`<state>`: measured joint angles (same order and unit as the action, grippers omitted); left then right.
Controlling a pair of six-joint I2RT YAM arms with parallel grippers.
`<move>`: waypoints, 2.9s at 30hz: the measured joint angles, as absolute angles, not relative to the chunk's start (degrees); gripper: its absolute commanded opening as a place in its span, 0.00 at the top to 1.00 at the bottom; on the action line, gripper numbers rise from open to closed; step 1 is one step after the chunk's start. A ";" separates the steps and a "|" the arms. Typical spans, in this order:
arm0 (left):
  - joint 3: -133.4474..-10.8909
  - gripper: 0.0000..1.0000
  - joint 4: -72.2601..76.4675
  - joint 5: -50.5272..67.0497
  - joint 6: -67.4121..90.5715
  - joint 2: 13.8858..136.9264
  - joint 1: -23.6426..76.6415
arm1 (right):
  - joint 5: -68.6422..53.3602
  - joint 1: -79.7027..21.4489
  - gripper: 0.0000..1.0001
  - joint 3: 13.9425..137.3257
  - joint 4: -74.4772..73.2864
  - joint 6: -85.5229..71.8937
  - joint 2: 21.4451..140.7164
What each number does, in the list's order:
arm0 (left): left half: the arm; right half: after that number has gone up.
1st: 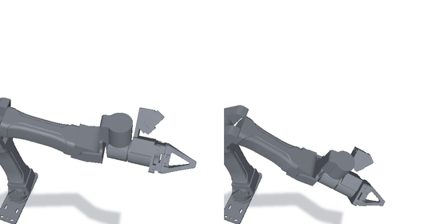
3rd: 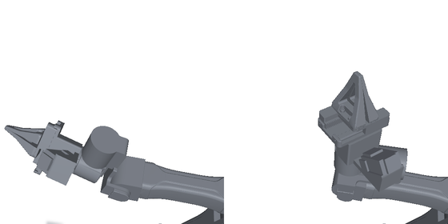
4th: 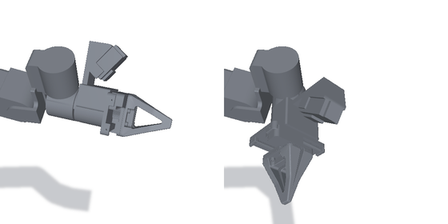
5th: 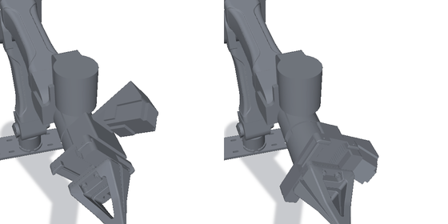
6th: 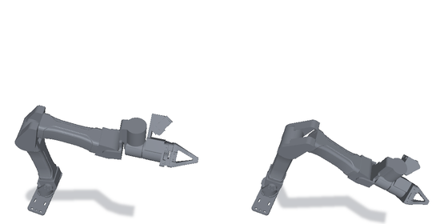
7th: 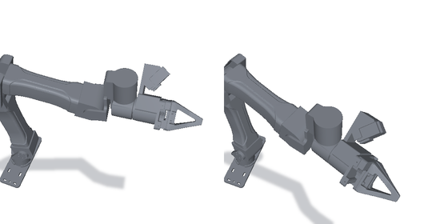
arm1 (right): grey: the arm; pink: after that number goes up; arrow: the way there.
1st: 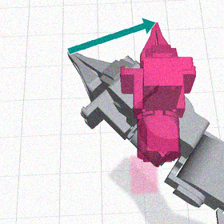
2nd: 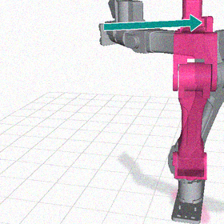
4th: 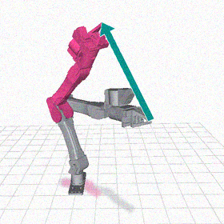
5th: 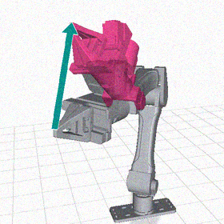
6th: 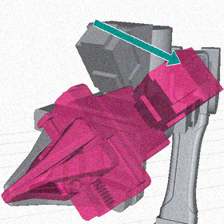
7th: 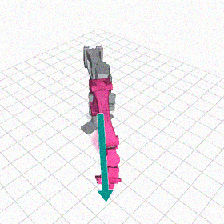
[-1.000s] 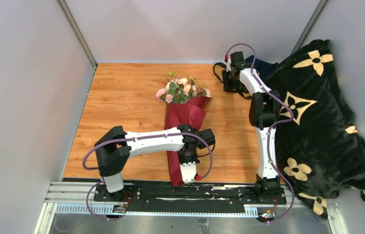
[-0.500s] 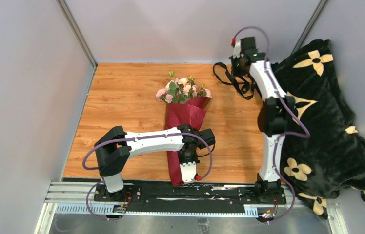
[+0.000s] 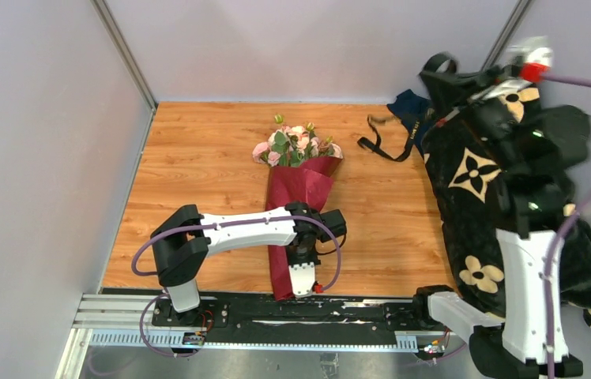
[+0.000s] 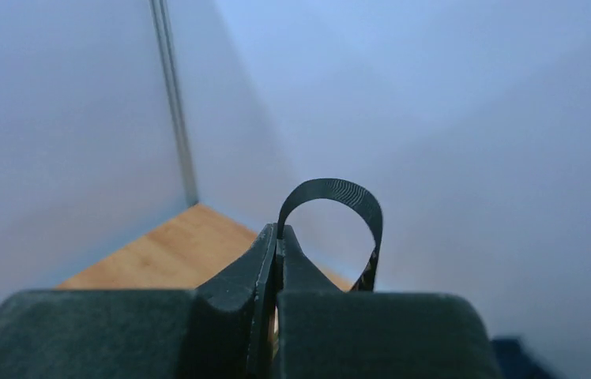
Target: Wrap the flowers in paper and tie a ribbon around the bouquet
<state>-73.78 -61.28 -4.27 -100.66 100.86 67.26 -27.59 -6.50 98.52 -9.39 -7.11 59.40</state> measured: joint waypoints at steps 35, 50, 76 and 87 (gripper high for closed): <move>-70.63 1.00 -61.17 -5.67 -102.28 98.76 67.24 | -34.11 -28.03 0.16 60.36 -19.31 -31.75 84.73; -70.63 1.00 -61.19 -5.65 -102.72 98.76 67.24 | -38.17 -28.47 0.40 59.33 -5.50 -41.21 98.08; -99.57 0.35 -63.24 9.98 -83.26 106.65 68.07 | -48.47 -27.22 1.00 78.96 -2.11 -28.93 118.32; -99.53 0.29 -65.10 14.76 -77.43 121.19 64.25 | -50.98 -27.22 1.00 85.86 -7.18 -18.22 123.63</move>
